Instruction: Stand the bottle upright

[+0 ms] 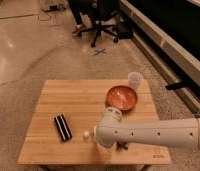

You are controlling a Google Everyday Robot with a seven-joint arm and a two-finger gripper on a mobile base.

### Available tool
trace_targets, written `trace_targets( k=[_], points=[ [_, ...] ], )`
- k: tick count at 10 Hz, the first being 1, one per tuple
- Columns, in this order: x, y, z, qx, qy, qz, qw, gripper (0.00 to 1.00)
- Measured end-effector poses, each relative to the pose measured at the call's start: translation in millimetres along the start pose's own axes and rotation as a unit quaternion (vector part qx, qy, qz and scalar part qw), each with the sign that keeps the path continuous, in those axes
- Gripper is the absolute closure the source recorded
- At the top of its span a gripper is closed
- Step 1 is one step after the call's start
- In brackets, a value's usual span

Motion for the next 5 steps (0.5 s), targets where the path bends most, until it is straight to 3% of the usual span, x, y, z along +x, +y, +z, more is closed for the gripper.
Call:
trace_targets(
  k=[5],
  points=[
    [21, -21, -6, -0.004, 0.015, 0.013, 0.9998, 0.35]
  ],
)
